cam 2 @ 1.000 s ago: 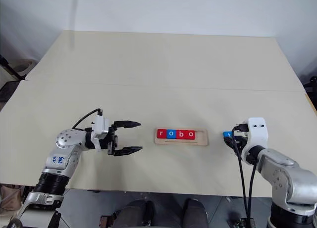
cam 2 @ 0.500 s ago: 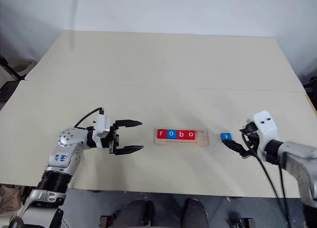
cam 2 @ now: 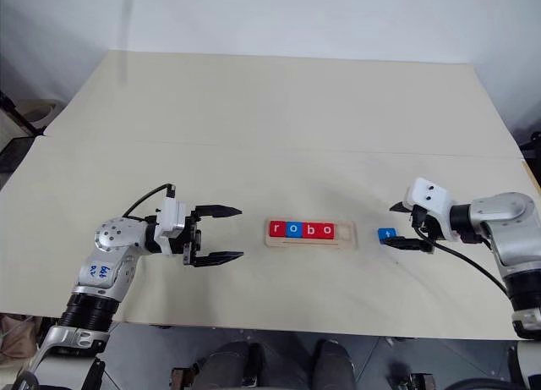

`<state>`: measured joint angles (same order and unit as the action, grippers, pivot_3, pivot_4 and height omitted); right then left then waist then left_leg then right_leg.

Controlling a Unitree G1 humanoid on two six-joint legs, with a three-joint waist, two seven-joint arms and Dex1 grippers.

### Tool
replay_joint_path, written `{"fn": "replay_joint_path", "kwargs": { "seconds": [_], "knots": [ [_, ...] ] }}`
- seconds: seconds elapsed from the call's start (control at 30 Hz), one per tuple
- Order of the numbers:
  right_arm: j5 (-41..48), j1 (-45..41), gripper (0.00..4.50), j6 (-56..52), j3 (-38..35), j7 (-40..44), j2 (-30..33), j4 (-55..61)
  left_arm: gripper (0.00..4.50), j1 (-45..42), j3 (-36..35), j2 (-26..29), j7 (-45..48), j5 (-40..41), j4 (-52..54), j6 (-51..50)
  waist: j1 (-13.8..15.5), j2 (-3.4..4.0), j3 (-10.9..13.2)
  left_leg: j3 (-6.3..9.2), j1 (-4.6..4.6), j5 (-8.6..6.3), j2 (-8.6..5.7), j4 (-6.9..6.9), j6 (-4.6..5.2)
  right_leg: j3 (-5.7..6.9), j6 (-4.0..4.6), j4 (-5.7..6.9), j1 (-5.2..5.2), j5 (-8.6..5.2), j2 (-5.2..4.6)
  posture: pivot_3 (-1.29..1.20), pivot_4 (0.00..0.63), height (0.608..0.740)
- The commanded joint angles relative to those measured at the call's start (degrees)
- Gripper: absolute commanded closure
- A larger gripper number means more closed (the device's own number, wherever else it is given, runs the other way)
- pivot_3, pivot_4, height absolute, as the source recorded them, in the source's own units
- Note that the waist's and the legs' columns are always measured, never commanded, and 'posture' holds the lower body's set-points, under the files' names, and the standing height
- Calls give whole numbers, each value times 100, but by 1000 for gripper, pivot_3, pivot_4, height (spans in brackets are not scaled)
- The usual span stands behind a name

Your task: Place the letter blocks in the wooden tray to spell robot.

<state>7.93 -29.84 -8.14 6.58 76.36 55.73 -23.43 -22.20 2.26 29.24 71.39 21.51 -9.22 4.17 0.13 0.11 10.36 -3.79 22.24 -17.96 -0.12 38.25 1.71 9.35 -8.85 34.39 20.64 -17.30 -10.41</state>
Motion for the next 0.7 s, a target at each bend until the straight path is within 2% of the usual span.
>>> {"fn": "replay_joint_path", "kwargs": {
  "seconds": [0.03, 0.23, 0.43, 0.57, 0.7],
  "knots": [
    [-206, -218, 1004, 276, 138, 452, 135, -367, 0, 30, -45, 57, 4, 80, 278, -23, -10, 0, 0, -1, 0, 0, -1, 1, 0, 0, 0, 0, 0, 0, 0, 0, 150, 740],
    [-339, -593, 3032, 533, 172, 667, 33, -729, 0, 76, -72, 81, -91, 97, 433, -146, -19, 0, 0, 0, -1, 0, 1, 1, 0, -1, 0, 1, -1, 0, 1, 0, 150, 740],
    [-15, -695, 3041, -77, 77, 854, -97, 56, 0, 96, -64, 85, -201, 99, 599, -288, -21, 0, 0, 0, -1, 0, 5, 2, 0, -2, 0, 1, 0, 0, 1, 0, 150, 740],
    [153, -683, 3041, -665, 188, 943, -178, 902, 0, 84, -46, 73, -270, 94, 686, -378, -18, 1, 0, 1, -1, 0, 7, 1, -1, -2, 0, 2, 1, 0, 2, 0, 150, 740],
    [52, -789, 3041, -995, 374, 793, -379, 1257, 0, 80, -26, 60, -330, 94, 767, -453, -12, 1, 0, 2, 0, 0, 6, 4, 0, -2, 0, 2, 1, 0, 1, 0, 150, 740]
  ]
}}
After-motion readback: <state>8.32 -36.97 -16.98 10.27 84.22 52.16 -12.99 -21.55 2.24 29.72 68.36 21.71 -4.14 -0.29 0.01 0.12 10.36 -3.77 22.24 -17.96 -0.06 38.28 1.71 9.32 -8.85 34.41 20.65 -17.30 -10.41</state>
